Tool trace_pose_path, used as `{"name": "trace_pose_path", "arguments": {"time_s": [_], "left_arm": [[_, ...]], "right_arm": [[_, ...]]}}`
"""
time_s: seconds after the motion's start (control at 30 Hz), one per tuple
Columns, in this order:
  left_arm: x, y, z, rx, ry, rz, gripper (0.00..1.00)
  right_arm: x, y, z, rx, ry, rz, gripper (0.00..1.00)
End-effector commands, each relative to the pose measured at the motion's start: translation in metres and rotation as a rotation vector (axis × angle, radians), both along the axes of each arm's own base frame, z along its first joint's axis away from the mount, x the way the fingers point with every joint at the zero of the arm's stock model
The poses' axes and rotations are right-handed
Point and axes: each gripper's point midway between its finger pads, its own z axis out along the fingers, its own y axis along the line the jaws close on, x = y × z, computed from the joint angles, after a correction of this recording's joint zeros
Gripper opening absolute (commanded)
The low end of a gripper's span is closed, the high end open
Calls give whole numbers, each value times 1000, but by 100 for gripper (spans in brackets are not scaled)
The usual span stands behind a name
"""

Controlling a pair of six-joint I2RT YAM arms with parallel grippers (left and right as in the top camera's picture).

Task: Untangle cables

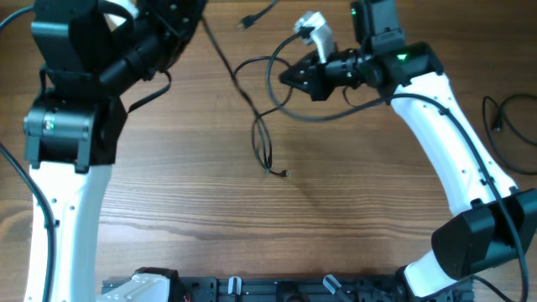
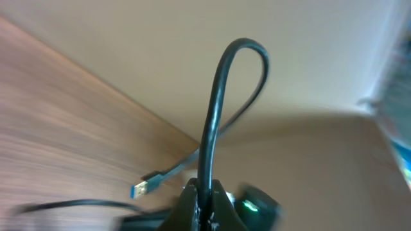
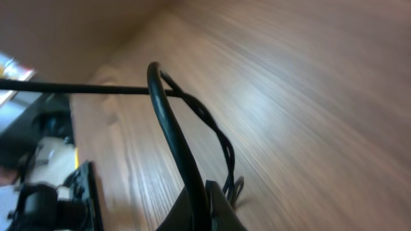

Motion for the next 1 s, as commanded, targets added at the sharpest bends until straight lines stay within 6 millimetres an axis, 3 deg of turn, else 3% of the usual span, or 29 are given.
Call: {"name": "trace_pose_path", "arguments": {"time_s": [0.0, 0.07, 0.17, 0.33, 0.43, 0.6, 0.67, 0.8, 0.87, 0.97], "left_arm": [[21, 62, -52, 185, 142, 247, 4], [23, 80, -82, 286, 229, 284, 4], [21, 89, -112, 385, 317, 269, 4], [19, 111, -147, 503, 441, 334, 4], [19, 138, -151, 631, 455, 408, 4], [8, 205, -145, 734, 500, 632, 4], [2, 229, -145, 720, 526, 689, 4], [-2, 242, -147, 697, 541, 709, 4], [4, 227, -150, 686, 523, 601, 4], [12, 183, -163, 581, 503, 360, 4]], "right_arm": [[21, -59, -41, -213, 183, -353, 4], [18, -86, -56, -316, 227, -440, 4], [12, -119, -71, -464, 258, -525, 4], [6, -174, -81, -715, 259, -734, 4], [9, -207, -80, -775, 268, -901, 4], [19, -252, -78, -696, 321, -1051, 4], [23, -249, -78, -610, 340, -983, 4], [29, -203, -70, -426, 307, -721, 4], [30, -182, -66, -392, 285, -653, 4], [30, -152, -64, -387, 247, -586, 4]]}}
